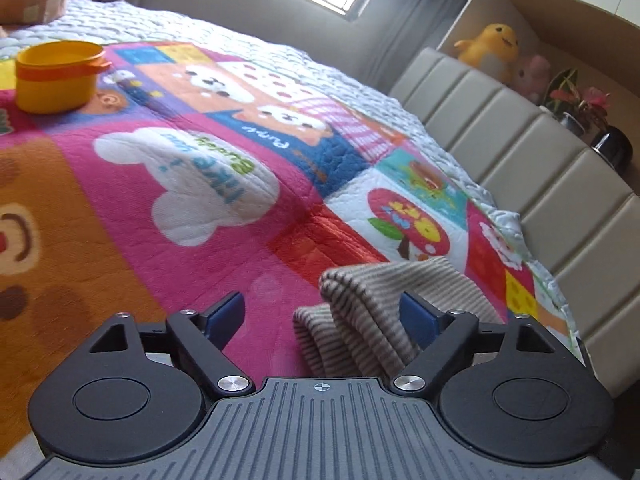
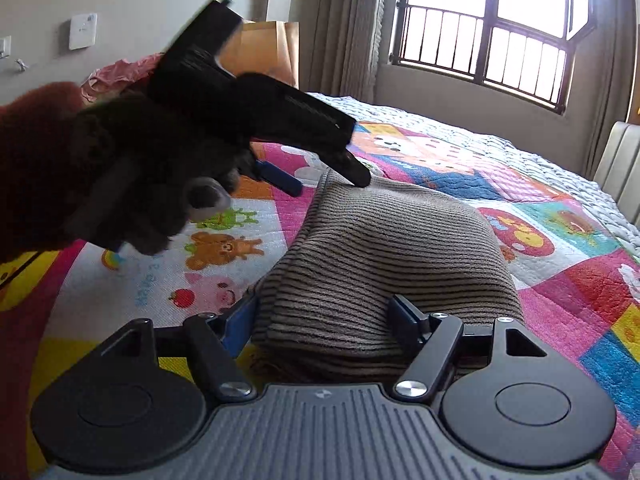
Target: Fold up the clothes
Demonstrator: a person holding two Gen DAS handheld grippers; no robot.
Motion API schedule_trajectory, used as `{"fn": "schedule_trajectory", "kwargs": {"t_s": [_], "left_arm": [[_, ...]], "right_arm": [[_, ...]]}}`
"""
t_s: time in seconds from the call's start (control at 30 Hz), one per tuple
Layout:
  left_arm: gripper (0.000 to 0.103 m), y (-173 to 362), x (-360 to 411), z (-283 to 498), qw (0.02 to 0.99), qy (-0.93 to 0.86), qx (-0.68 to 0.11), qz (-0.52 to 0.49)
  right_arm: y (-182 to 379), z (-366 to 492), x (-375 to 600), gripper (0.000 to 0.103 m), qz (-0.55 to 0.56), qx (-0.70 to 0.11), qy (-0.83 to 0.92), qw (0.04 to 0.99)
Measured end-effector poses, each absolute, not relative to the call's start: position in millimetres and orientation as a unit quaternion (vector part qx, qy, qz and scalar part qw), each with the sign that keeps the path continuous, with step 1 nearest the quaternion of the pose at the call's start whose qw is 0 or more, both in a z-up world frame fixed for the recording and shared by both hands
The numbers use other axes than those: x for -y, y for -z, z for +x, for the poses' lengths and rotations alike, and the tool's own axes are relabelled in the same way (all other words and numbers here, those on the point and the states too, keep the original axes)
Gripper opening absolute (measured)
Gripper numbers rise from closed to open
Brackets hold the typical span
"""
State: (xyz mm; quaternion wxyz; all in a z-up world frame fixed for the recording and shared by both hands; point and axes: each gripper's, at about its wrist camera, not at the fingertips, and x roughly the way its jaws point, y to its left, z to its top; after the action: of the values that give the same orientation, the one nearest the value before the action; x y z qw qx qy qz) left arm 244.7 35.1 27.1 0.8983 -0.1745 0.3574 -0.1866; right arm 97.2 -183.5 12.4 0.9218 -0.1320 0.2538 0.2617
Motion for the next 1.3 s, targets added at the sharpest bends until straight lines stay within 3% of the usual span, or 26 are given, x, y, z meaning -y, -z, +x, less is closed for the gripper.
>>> {"fn": "schedule_trajectory", "kwargs": {"t_s": [0.33, 0.53, 0.6, 0.67, 0.83, 1.03, 1.2, 1.23, 1.3], "left_arm": [[0.083, -63, -17, 206, 0.917, 0.228, -0.301, -0.126], [0.073, -62, -1, 214, 0.905, 0.271, -0.299, -0.134], [0.072, -51, 4, 223, 0.901, 0.275, -0.308, -0.133], [0.072, -39, 4, 232, 0.896, 0.276, -0.319, -0.142], [0.072, -17, -2, 250, 0.882, 0.279, -0.334, -0.182], [0.073, -8, -1, 255, 0.881, 0.282, -0.337, -0.173], [0.074, -23, -4, 235, 0.898, 0.248, -0.325, -0.164], [0.086, -28, -8, 227, 0.901, 0.23, -0.325, -0.17], [0.094, -33, -17, 212, 0.901, 0.217, -0.32, -0.198]], "right_arm": [[-3, 88, 171, 0.08, -0.187, -0.248, -0.253, 0.916], [-30, 93, 196, 0.082, -0.106, -0.256, -0.282, 0.919], [-47, 96, 214, 0.093, -0.069, -0.247, -0.282, 0.924], [-63, 102, 233, 0.099, -0.041, -0.235, -0.269, 0.933], [-75, 128, 268, 0.095, 0.003, -0.229, -0.222, 0.948], [-14, 149, 255, 0.091, -0.039, -0.308, -0.196, 0.93], [1, 149, 270, 0.092, 0.031, -0.328, -0.198, 0.923], [1, 146, 269, 0.092, 0.019, -0.324, -0.197, 0.925], [0, 144, 266, 0.092, 0.006, -0.318, -0.196, 0.928]]}}
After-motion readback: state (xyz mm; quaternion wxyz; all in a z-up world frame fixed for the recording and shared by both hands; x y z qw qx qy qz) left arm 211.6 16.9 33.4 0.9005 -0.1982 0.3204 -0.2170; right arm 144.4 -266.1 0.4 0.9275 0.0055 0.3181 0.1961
